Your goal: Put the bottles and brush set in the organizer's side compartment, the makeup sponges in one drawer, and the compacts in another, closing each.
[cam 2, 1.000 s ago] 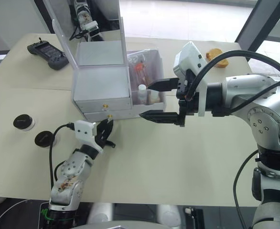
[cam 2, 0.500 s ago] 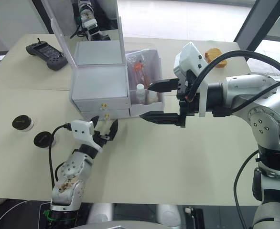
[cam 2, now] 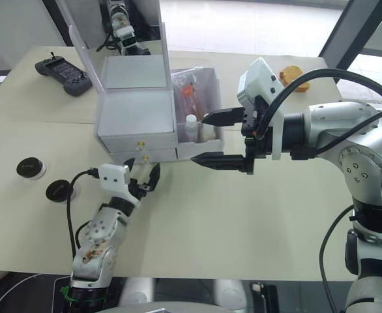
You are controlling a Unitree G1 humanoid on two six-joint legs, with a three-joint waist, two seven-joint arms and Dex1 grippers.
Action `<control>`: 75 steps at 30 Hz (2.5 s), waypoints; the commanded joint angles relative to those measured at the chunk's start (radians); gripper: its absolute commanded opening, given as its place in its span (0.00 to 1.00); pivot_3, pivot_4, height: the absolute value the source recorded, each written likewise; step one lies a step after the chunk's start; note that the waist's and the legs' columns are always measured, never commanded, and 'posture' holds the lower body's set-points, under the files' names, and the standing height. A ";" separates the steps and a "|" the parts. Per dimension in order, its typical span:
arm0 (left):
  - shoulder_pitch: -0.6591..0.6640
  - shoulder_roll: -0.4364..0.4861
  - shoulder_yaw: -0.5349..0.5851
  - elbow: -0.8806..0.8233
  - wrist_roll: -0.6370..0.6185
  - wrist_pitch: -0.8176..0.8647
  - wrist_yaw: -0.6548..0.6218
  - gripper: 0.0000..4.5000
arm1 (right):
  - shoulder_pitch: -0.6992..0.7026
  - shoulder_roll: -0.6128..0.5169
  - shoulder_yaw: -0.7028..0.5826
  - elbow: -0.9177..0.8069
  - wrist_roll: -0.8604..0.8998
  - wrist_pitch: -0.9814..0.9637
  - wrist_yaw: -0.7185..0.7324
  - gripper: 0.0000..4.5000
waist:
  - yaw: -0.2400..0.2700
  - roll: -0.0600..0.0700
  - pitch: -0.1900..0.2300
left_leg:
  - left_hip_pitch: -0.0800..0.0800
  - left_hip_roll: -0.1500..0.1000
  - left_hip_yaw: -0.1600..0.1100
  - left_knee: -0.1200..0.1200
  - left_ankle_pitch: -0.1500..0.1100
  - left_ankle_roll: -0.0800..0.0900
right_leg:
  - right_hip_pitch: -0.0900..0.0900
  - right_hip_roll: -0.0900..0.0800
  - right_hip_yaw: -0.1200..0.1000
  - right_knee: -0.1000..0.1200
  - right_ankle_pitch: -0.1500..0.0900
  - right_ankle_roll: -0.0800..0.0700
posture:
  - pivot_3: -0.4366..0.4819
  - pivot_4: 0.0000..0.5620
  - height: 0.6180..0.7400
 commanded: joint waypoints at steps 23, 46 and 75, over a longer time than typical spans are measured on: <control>-0.057 -0.032 -0.004 0.030 -0.001 -0.061 -0.007 0.39 | -0.038 -0.017 -0.010 -0.026 0.005 0.002 -0.010 1.00 | 0.005 0.000 0.000 | -0.002 0.000 0.000 0.000 0.000 0.000 | 0.001 0.000 0.000 -0.006 0.003 0.001 | 0.48 0.27 0.71; 0.106 0.059 0.059 -0.110 -0.049 -0.023 -0.071 0.12 | -0.008 0.003 -0.001 -0.026 -0.007 -0.020 -0.012 1.00 | -0.006 0.000 0.000 | -0.003 0.000 0.000 -0.001 0.000 0.000 | -0.001 0.000 0.000 -0.007 0.004 0.001 | 0.48 0.27 0.71; 0.391 0.192 0.212 -0.379 -0.175 0.039 -0.152 0.12 | 0.037 0.065 0.015 -0.030 -0.022 -0.068 -0.026 1.00 | -0.054 0.000 0.000 | -0.003 0.000 0.000 -0.002 -0.001 0.001 | -0.002 0.000 0.001 -0.007 0.003 0.000 | 0.48 0.27 0.71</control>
